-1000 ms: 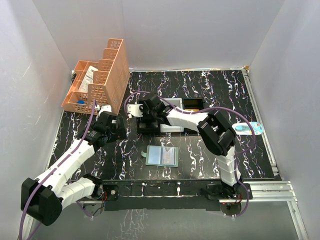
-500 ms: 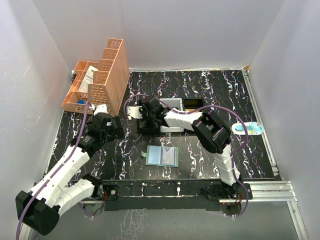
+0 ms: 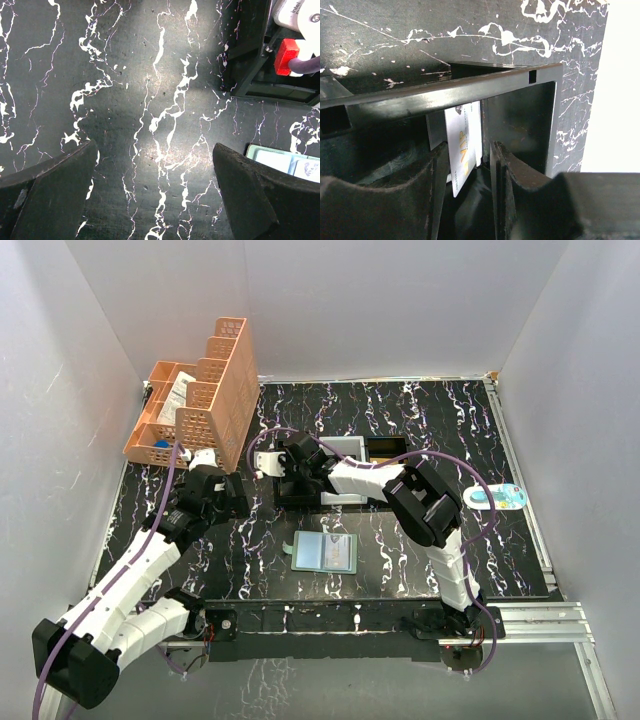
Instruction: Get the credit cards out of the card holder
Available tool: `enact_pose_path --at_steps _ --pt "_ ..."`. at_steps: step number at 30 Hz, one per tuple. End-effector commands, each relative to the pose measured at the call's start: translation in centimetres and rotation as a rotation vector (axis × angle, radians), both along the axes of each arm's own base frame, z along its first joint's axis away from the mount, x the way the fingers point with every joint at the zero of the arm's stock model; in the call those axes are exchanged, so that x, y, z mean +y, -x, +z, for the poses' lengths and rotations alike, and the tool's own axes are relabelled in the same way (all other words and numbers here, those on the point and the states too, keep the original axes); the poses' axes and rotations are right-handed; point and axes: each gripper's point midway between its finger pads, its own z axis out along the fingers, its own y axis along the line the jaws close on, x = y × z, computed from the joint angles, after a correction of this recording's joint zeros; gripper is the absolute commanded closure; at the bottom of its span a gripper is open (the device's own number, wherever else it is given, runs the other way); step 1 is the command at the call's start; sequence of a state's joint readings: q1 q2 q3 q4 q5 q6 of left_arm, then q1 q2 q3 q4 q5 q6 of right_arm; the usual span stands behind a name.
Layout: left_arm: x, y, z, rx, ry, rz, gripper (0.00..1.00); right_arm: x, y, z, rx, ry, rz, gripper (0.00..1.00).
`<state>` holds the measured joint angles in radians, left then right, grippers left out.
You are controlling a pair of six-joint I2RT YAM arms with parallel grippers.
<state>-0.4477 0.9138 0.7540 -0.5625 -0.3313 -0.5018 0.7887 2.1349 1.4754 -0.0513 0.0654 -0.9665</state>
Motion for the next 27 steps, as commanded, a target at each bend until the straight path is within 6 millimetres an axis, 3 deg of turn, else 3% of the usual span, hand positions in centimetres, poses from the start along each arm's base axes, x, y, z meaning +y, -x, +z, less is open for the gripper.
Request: enact_pose_path --at_steps 1,5,13,16,20,24,27 --pt "0.2 0.0 0.5 -0.006 -0.003 0.003 0.01 0.2 -0.7 1.5 -0.031 -0.031 -0.012 0.63" --pt "0.2 0.1 0.3 0.003 -0.003 0.003 0.01 -0.5 -1.1 2.4 -0.053 -0.018 -0.021 0.60" --pt "0.3 0.0 0.3 0.006 -0.010 0.007 0.01 0.3 -0.9 2.9 -0.017 -0.055 -0.008 0.55" --pt "0.2 0.0 0.2 0.007 -0.009 0.003 0.01 0.4 -0.7 2.9 0.005 -0.072 -0.005 0.44" --pt "0.2 0.0 0.1 0.012 -0.012 0.001 0.01 0.7 -0.7 3.3 0.013 -0.095 -0.009 0.43" --pt "0.2 0.0 0.1 0.011 -0.010 0.002 0.01 1.3 -1.0 5.3 -0.002 -0.167 -0.020 0.43" --pt "0.1 0.0 0.1 0.011 -0.010 0.000 0.01 1.7 -0.9 8.4 -0.020 -0.265 -0.032 0.42"
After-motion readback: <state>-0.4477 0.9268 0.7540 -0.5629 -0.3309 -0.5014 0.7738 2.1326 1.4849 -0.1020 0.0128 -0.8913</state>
